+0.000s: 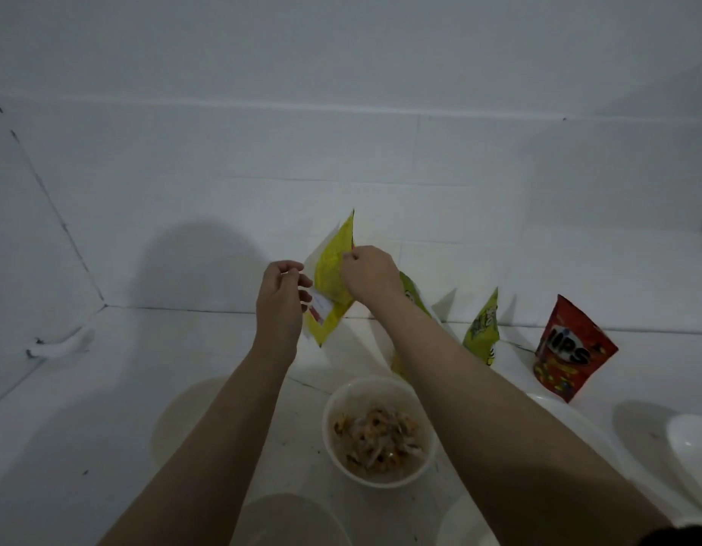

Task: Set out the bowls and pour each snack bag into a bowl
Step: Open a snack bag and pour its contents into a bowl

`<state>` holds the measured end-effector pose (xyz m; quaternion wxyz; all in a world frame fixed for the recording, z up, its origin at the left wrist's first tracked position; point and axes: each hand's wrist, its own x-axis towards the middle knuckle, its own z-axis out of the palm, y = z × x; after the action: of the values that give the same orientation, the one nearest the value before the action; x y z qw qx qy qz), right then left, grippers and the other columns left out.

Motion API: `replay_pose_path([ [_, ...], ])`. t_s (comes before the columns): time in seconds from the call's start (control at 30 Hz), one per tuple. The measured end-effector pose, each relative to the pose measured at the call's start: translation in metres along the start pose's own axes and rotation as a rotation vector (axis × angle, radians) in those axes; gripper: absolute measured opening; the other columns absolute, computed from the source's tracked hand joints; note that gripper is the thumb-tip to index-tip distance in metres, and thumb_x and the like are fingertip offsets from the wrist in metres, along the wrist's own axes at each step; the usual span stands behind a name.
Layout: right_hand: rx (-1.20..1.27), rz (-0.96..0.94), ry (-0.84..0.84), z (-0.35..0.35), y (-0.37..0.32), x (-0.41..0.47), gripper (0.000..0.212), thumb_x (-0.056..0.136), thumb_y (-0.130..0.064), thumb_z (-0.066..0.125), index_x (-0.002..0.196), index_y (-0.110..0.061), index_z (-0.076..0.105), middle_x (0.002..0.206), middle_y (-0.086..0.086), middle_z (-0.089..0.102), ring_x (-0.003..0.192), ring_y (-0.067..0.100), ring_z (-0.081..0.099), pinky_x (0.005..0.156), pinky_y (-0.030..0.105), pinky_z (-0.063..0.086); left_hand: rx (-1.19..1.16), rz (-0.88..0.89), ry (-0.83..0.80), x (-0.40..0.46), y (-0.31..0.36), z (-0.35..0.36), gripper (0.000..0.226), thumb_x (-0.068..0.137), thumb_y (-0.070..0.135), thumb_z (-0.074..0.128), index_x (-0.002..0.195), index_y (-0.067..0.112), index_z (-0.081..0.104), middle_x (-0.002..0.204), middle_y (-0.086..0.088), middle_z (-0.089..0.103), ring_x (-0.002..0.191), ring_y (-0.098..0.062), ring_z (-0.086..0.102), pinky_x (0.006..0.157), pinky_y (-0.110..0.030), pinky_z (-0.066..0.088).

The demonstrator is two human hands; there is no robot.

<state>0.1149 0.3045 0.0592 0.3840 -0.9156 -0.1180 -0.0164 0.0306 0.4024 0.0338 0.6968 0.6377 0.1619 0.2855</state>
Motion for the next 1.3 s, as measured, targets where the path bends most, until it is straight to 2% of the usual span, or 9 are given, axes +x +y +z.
replay_pose_path([
  [0.13, -0.009, -0.109, 0.143, -0.044, 0.000, -0.033, 0.044, 0.102, -0.031, 0.039, 0.060, -0.019, 0.039, 0.063, -0.002, 0.046, 0.071, 0.024, 0.050, 0.058, 0.031, 0.030, -0.038, 0.083, -0.091, -0.025, 0.016, 0.021, 0.018, 0.100, 0.008, 0.039, 0.094, 0.013, 0.054, 0.075, -0.002, 0.057, 0.057, -0.014, 0.049, 0.046, -0.022, 0.043],
  [0.3, 0.009, -0.158, 0.283, -0.099, 0.024, -0.086, 0.045, 0.104, -0.034, 0.039, 0.061, -0.021, 0.038, 0.061, -0.003, 0.045, 0.060, 0.015, 0.044, 0.050, 0.030, 0.026, -0.079, 0.187, -0.146, -0.073, 0.034, 0.058, 0.020, 0.098, 0.005, 0.041, 0.088, 0.015, 0.055, 0.072, -0.003, 0.057, 0.053, -0.007, 0.048, 0.049, -0.015, 0.041],
  [0.63, 0.140, -0.179, 0.534, -0.190, 0.117, -0.196, 0.043, 0.103, -0.032, 0.043, 0.063, -0.018, 0.036, 0.052, -0.006, 0.036, 0.050, 0.009, 0.033, 0.051, 0.031, 0.033, -0.150, 0.212, -0.336, -0.183, 0.029, 0.159, 0.022, 0.098, 0.007, 0.044, 0.086, 0.020, 0.058, 0.074, 0.000, 0.057, 0.066, -0.011, 0.051, 0.065, -0.024, 0.044],
  [0.77, 0.233, -0.201, 0.592, -0.239, 0.161, -0.227, 0.041, 0.104, -0.028, 0.044, 0.067, -0.008, 0.040, 0.055, -0.005, 0.035, 0.050, 0.007, 0.032, 0.046, 0.019, 0.028, -0.155, 0.238, -0.371, -0.231, 0.028, 0.210, 0.022, 0.098, 0.009, 0.045, 0.085, 0.021, 0.058, 0.073, 0.002, 0.058, 0.065, -0.007, 0.051, 0.062, -0.019, 0.043],
  [0.9, 0.252, -0.220, 0.598, -0.293, 0.206, -0.250, 0.042, 0.104, -0.028, 0.044, 0.067, -0.008, 0.039, 0.056, -0.003, 0.034, 0.051, 0.006, 0.032, 0.046, 0.017, 0.027, -0.150, 0.245, -0.405, -0.277, 0.029, 0.266, 0.021, 0.098, 0.012, 0.045, 0.085, 0.021, 0.058, 0.071, 0.006, 0.057, 0.063, -0.006, 0.051, 0.059, -0.023, 0.044],
  [1.03, 0.283, -0.186, 0.595, -0.342, 0.255, -0.271, 0.043, 0.103, -0.028, 0.045, 0.071, 0.000, 0.040, 0.059, 0.002, 0.035, 0.052, 0.005, 0.031, 0.047, 0.017, 0.027, -0.100, 0.187, -0.455, -0.318, 0.023, 0.323, 0.020, 0.094, 0.020, 0.046, 0.082, 0.027, 0.061, 0.068, 0.010, 0.057, 0.065, -0.007, 0.053, 0.073, -0.038, 0.046],
  [1.1, 0.318, -0.150, 0.581, -0.363, 0.281, -0.280, 0.045, 0.103, -0.028, 0.046, 0.074, 0.005, 0.042, 0.062, 0.007, 0.036, 0.055, 0.008, 0.033, 0.049, 0.018, 0.028, -0.063, 0.166, -0.499, -0.340, 0.017, 0.349, 0.019, 0.096, 0.017, 0.046, 0.083, 0.022, 0.060, 0.062, 0.014, 0.057, 0.063, -0.002, 0.053, 0.078, -0.031, 0.046],
  [1.17, 0.381, -0.090, 0.570, -0.383, 0.307, -0.288, 0.046, 0.102, -0.029, 0.048, 0.077, 0.009, 0.044, 0.066, 0.013, 0.036, 0.059, 0.011, 0.036, 0.053, 0.022, 0.032, -0.040, 0.144, -0.544, -0.361, 0.011, 0.373, 0.019, 0.097, 0.014, 0.048, 0.082, 0.016, 0.058, 0.059, 0.015, 0.056, 0.060, -0.001, 0.052, 0.067, -0.017, 0.043],
  [1.3, 0.436, 0.024, 0.533, -0.414, 0.350, -0.308, 0.045, 0.101, -0.024, 0.050, 0.069, 0.004, 0.037, 0.062, 0.006, 0.033, 0.058, 0.014, 0.034, 0.053, 0.025, 0.030, -0.009, 0.072, -0.591, -0.399, -0.005, 0.410, 0.018, 0.094, 0.017, 0.049, 0.084, 0.006, 0.060, 0.062, 0.012, 0.054, 0.065, -0.006, 0.050, 0.065, -0.021, 0.041],
])
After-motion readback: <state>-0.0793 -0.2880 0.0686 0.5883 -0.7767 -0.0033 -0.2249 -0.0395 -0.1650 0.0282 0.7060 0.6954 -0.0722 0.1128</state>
